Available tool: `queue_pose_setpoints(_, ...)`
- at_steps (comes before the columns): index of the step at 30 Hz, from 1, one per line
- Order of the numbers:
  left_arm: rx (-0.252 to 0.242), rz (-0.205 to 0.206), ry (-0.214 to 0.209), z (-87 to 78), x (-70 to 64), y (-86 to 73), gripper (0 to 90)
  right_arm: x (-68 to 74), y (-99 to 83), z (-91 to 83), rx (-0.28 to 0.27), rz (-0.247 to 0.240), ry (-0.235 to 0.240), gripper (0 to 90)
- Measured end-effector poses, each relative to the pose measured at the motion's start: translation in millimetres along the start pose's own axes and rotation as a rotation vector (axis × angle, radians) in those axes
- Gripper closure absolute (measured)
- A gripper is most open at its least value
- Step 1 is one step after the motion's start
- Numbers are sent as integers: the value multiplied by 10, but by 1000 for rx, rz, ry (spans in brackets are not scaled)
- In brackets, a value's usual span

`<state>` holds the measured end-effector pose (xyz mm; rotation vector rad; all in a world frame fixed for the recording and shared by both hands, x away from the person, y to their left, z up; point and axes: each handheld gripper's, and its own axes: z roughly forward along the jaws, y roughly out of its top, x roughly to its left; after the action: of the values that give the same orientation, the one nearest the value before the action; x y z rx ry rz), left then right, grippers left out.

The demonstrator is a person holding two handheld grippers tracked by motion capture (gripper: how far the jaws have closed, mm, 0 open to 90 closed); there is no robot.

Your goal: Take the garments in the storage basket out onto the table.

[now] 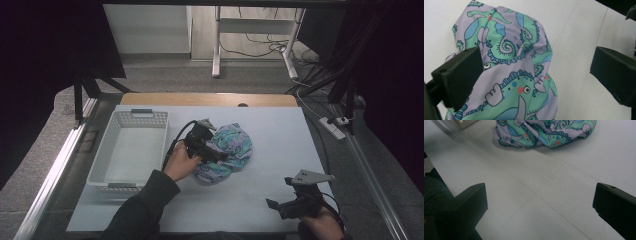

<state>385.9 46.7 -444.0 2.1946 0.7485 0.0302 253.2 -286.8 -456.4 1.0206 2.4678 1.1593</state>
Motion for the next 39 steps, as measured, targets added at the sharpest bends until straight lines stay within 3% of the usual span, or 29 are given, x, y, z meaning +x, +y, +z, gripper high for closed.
queue_pose_setpoints(14,-21,-27,-37,-161,-20,-117,0,2,0,-3,-3,-2,0,0)
queue_pose_setpoints(39,-53,1,15,-458,-170,-345,1,14,-4,-24,-22,-11,-4,0)
